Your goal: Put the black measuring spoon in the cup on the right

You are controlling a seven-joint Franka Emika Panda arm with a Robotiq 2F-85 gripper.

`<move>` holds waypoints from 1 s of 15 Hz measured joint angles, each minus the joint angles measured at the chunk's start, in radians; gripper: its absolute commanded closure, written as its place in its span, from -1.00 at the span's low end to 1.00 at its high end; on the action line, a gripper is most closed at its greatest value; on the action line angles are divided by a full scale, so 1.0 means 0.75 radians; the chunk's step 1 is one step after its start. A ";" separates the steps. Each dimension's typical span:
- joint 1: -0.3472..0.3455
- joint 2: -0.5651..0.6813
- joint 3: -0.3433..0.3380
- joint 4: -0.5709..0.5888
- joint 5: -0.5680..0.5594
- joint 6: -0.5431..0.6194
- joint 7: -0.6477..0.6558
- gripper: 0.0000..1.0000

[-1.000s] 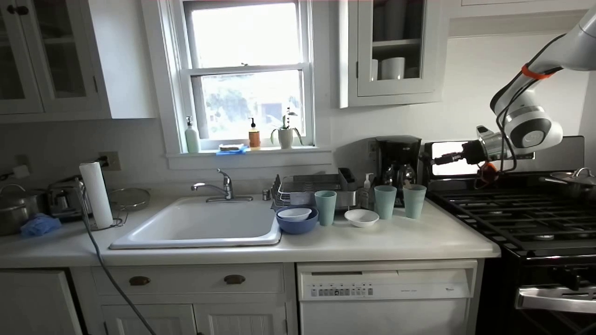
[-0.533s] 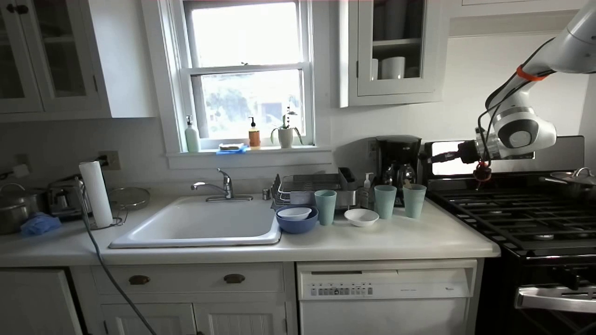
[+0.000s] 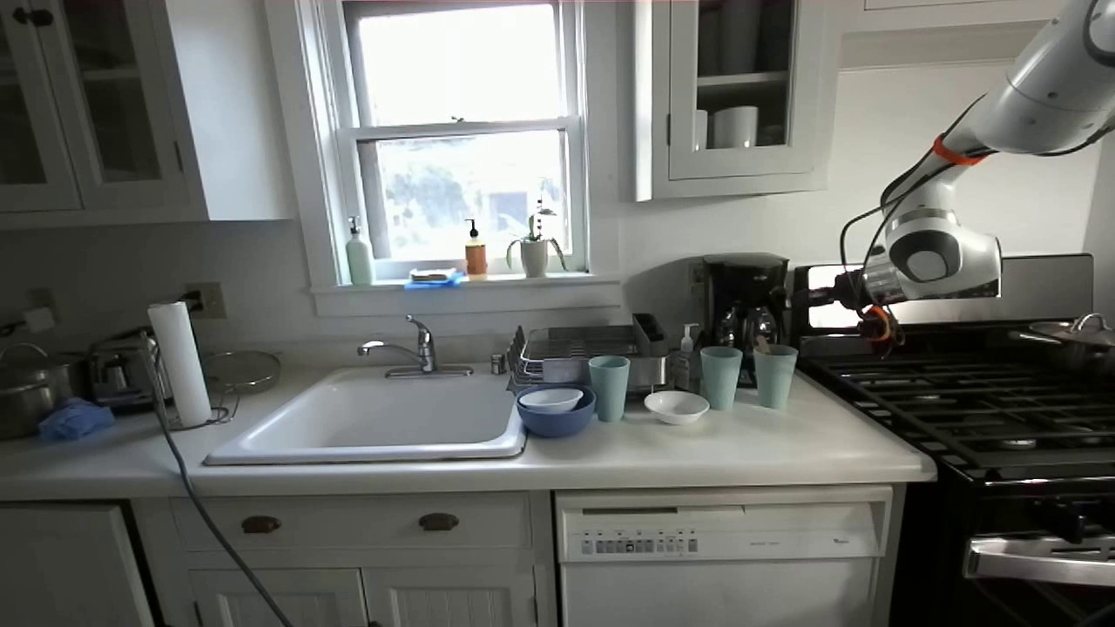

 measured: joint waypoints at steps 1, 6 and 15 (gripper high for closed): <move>0.006 0.025 -0.002 0.023 0.010 0.010 0.001 0.97; 0.033 0.140 -0.011 0.121 0.028 0.058 0.033 0.97; 0.067 0.284 -0.024 0.189 0.022 0.114 0.074 0.97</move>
